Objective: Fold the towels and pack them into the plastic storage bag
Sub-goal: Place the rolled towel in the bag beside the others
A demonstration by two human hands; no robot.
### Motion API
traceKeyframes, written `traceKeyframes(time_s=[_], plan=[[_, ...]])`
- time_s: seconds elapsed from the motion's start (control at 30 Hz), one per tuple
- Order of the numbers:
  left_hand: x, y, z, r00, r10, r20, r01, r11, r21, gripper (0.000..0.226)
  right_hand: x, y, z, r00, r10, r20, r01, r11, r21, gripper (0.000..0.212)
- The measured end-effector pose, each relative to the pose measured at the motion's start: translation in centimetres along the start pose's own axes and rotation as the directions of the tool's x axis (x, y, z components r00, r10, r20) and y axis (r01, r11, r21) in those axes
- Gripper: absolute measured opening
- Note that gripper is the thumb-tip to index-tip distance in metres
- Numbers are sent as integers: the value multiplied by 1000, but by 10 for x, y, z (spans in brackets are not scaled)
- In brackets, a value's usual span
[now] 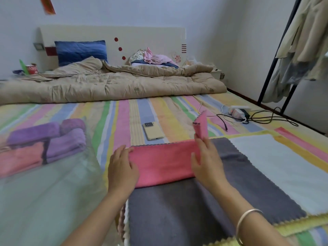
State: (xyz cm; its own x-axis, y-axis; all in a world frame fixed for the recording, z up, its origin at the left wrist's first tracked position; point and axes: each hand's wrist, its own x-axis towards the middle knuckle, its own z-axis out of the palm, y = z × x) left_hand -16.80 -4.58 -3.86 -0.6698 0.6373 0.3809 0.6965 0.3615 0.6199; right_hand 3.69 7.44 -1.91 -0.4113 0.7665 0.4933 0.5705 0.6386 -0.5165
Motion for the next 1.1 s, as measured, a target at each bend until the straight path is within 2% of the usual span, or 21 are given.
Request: traceKeyframes(time_s=[0.03, 0.07, 0.1, 0.13, 0.17, 0.2, 0.27, 0.33, 0.43, 0.5, 0.57, 0.6, 0.67, 0.73, 0.83, 1.0, 1.1], plan=[[1, 5, -4, 999, -37, 17, 40, 986, -165, 37, -4, -14, 7, 990, -133, 38, 134, 991, -31, 49], [3, 12, -5, 984, -136, 112, 169, 915, -368, 29, -9, -27, 14, 963, -256, 86, 260, 965, -41, 49], [6, 17, -6, 930, -253, 267, 361, 767, -530, 23, -17, -39, 21, 920, -355, 167, 365, 930, -32, 52], [8, 21, -8, 828, -345, 443, 560, 562, -609, 28, -25, -48, 28, 868, -419, 268, 436, 900, -7, 57], [10, 19, -10, 713, -396, 579, 701, 377, -605, 40, -32, -53, 35, 818, -453, 356, 478, 878, 17, 60], [13, 14, -10, 626, -404, 667, 778, 264, -570, 51, -39, -55, 41, 774, -464, 432, 496, 867, 41, 59], [17, 4, -9, 536, -404, 742, 844, 223, -488, 66, -47, -53, 45, 731, -460, 504, 469, 875, 119, 51], [21, -1, -3, 557, -421, 716, 830, 297, -471, 65, -46, -51, 40, 770, -422, 478, 362, 906, 218, 44], [25, -3, 7, 667, -496, 557, 740, 534, -410, 65, -34, -46, 31, 891, -323, 320, 239, 932, 273, 40], [26, -7, 12, 759, -440, 481, 628, 690, -359, 40, -23, -40, 27, 924, -311, 222, 277, 945, 171, 46], [27, -9, 14, 812, -398, 426, 545, 778, -312, 22, -16, -32, 22, 905, -314, 285, 334, 942, -22, 59], [26, -10, 15, 826, -398, 400, 525, 801, -288, 24, -14, -28, 21, 891, -292, 347, 346, 932, -106, 66], [24, -10, 15, 861, -379, 340, 474, 841, -262, 42, -12, -18, 23, 880, -246, 406, 345, 919, -189, 74], [22, -12, 15, 891, -337, 303, 418, 870, -261, 48, -13, -8, 26, 898, -244, 367, 328, 926, -186, 72], [19, -13, 13, 895, -342, 287, 417, 870, -262, 55, -15, 1, 29, 947, -203, 250, 249, 953, -171, 61], [18, -15, 16, 896, -353, 271, 404, 900, -164, 53, -16, 5, 34, 990, -79, 117, 115, 933, -342, 63], [15, -15, 20, 900, -363, 242, 397, 911, -108, 50, -16, 13, 38, 990, 57, 130, -1, 920, -392, 67]])
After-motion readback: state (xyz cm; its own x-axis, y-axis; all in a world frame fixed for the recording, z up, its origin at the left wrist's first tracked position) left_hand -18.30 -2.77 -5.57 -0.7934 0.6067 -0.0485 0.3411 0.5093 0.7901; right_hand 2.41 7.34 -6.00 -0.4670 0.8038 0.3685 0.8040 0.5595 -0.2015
